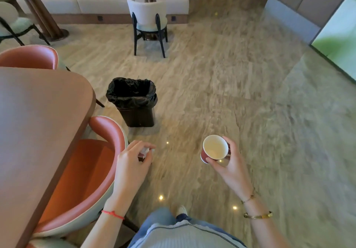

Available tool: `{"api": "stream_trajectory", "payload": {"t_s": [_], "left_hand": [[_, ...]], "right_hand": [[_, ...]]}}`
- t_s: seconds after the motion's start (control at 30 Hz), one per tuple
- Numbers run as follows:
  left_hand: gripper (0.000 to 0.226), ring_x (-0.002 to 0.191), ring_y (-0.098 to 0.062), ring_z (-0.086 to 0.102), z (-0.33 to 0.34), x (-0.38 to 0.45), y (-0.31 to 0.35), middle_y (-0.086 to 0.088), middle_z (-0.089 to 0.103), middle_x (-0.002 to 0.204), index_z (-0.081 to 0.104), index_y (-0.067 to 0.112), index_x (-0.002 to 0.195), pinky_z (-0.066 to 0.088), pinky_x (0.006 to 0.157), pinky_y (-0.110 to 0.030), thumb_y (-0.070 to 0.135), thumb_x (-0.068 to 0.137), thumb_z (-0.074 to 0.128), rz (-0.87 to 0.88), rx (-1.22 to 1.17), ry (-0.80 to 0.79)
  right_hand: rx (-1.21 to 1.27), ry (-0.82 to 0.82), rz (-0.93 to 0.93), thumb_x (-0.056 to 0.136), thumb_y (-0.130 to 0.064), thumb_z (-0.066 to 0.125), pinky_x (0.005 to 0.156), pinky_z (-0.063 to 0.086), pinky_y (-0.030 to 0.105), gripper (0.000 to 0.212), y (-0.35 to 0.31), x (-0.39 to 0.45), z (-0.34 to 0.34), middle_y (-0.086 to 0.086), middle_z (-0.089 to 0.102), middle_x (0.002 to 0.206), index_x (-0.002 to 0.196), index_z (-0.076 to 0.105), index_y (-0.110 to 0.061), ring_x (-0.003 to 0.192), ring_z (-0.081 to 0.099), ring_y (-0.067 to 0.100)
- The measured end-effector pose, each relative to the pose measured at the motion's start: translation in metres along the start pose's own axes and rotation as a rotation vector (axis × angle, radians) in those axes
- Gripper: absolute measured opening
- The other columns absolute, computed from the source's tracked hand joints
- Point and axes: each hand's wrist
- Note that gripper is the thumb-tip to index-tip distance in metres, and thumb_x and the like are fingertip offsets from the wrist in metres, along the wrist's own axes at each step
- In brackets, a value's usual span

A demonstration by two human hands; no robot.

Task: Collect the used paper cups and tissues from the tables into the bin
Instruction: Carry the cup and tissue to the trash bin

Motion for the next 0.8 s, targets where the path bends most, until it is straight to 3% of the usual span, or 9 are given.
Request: {"api": "stream_trajectory", "payload": {"t_s": [0.17, 0.37, 0.53, 0.63, 0.8], "left_hand": [[0.018, 0.085, -0.005, 0.065, 0.026, 0.074, -0.007, 0.013, 0.065, 0.097, 0.070, 0.026, 0.094, 0.054, 0.070, -0.020, 0.010, 0.085, 0.069, -0.058, 0.043, 0.041], [0.017, 0.082, -0.004, 0.062, 0.060, 0.180, -0.043, 0.010, 0.064, 0.092, 0.072, 0.021, 0.093, 0.045, 0.071, -0.006, 0.008, 0.083, 0.070, -0.084, 0.117, 0.091], [0.018, 0.078, -0.002, 0.059, 0.077, 0.287, -0.078, 0.015, 0.061, 0.088, 0.071, 0.024, 0.091, 0.044, 0.067, -0.010, 0.007, 0.083, 0.070, -0.132, 0.131, 0.139], [0.019, 0.081, 0.002, 0.059, 0.084, 0.357, -0.100, 0.013, 0.063, 0.094, 0.071, 0.025, 0.093, 0.045, 0.067, -0.007, 0.008, 0.083, 0.070, -0.147, 0.159, 0.148], [0.022, 0.084, 0.006, 0.059, 0.087, 0.458, -0.139, 0.017, 0.063, 0.097, 0.069, 0.030, 0.091, 0.046, 0.067, -0.009, 0.010, 0.084, 0.067, -0.238, 0.182, 0.193]], "right_hand": [[-0.047, -0.057, -0.007, 0.067, -0.053, 0.075, 0.089, 0.046, 0.021, 0.075, 0.013, 0.095, 0.009, -0.019, 0.052, 0.123, 0.131, 0.040, -0.032, 0.110, 0.054, 0.005], [-0.028, -0.121, -0.020, 0.068, -0.044, 0.079, 0.084, 0.040, 0.006, 0.075, 0.031, 0.213, 0.043, -0.021, 0.052, 0.121, 0.131, 0.042, -0.028, 0.107, 0.053, -0.001], [-0.012, -0.192, -0.034, 0.068, -0.045, 0.079, 0.083, 0.042, 0.009, 0.073, 0.031, 0.329, 0.079, -0.021, 0.053, 0.122, 0.129, 0.041, -0.033, 0.107, 0.054, -0.001], [0.029, -0.245, -0.058, 0.070, -0.038, 0.080, 0.090, 0.044, 0.016, 0.073, 0.023, 0.412, 0.104, -0.017, 0.052, 0.125, 0.131, 0.041, -0.028, 0.112, 0.052, 0.002], [0.008, -0.344, -0.133, 0.070, -0.035, 0.081, 0.091, 0.047, 0.022, 0.077, 0.007, 0.543, 0.157, -0.008, 0.051, 0.127, 0.134, 0.039, -0.023, 0.111, 0.053, 0.007]]}}
Point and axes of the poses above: each hand's wrist, its own x-axis towards the middle knuckle, its own z-axis out of the palm, y = z × x
